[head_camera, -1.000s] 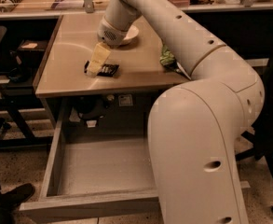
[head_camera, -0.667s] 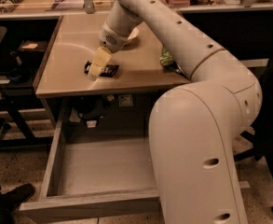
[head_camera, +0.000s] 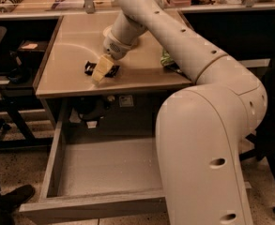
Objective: Place rxbar chocolate into top drawer
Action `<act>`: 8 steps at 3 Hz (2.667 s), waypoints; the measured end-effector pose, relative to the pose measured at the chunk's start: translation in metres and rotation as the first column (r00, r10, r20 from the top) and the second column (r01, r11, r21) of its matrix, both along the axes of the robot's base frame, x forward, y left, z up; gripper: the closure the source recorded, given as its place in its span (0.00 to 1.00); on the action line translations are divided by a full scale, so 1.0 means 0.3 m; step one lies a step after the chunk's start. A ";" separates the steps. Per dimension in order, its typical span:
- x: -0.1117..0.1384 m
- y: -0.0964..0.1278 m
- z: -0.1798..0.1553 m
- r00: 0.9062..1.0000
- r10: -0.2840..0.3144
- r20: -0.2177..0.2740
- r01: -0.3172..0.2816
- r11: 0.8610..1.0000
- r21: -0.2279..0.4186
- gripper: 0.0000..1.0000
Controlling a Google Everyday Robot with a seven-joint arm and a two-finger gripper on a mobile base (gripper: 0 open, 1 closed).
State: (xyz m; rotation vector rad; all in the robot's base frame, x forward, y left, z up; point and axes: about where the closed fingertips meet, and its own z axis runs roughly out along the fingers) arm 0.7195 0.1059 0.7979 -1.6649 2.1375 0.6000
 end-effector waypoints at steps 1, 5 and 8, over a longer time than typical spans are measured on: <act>0.001 0.003 0.010 1.000 0.000 0.001 0.000 1.000 0.001 0.42; 0.001 0.003 0.042 1.000 0.000 0.001 0.000 1.000 0.001 1.00; -0.070 -0.097 0.099 0.999 -0.039 0.031 0.039 0.999 0.006 1.00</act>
Offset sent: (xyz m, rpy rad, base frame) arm 0.0004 0.0010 0.0024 0.0011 -0.0007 -0.0005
